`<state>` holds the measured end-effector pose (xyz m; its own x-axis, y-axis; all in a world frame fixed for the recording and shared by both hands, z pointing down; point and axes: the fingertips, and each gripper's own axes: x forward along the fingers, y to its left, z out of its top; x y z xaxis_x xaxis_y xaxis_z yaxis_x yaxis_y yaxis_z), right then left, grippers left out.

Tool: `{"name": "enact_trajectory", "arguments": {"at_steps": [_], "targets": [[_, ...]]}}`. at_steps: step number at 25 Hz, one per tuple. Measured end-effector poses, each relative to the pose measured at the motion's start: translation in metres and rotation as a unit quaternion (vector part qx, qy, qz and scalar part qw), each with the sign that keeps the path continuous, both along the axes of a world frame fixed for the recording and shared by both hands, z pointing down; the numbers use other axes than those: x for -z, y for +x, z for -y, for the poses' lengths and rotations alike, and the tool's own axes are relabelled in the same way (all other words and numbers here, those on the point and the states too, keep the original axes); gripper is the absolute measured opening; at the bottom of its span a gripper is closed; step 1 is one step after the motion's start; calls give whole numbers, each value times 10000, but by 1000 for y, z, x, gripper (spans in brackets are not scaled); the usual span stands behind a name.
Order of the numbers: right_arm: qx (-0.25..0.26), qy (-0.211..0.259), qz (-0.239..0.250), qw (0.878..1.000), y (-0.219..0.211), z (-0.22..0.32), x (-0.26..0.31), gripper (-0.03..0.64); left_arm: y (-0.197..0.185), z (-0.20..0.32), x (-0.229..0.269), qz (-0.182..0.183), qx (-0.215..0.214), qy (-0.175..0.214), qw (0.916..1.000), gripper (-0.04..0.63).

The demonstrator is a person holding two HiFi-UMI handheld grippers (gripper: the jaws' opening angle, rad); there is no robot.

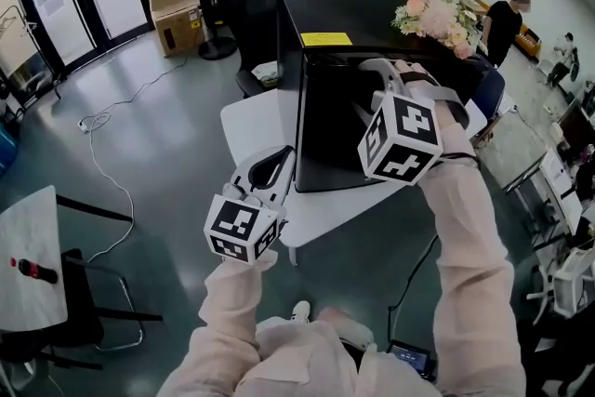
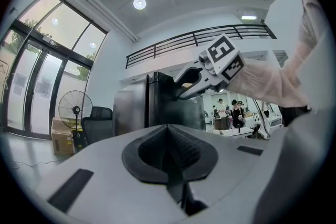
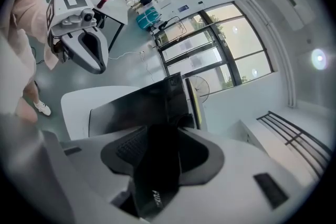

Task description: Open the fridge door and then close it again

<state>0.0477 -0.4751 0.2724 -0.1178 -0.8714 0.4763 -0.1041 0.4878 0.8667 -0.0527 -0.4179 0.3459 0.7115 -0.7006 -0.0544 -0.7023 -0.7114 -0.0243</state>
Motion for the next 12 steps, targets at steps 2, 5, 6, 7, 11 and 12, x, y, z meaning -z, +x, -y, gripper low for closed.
{"name": "enact_trajectory", "arguments": {"at_steps": [2, 5, 6, 7, 11, 12], "targets": [[-57, 90, -87, 9999, 1, -1, -2, 180, 0, -5, -2, 28, 8, -1, 10000, 12], [-93, 205, -206, 9995, 2, -3, -6, 186, -1, -11, -7, 21, 67, -10, 10000, 12], [-95, 228, -222, 9994, 3, -3, -7, 187, 0, -13, -8, 15, 87, -15, 10000, 12], [-97, 248, -217, 9994, 3, -3, -7, 188, 0, -15, -8, 19, 110, -19, 9999, 12], [-126, 331, -107, 9993, 3, -12, -3, 183, -4, -22, -7, 136, 329, 30, 9994, 12], [-91, 320, -89, 9994, 3, -20, -4, 182, -5, -24, -6, 149, 394, 55, 9991, 12]]}}
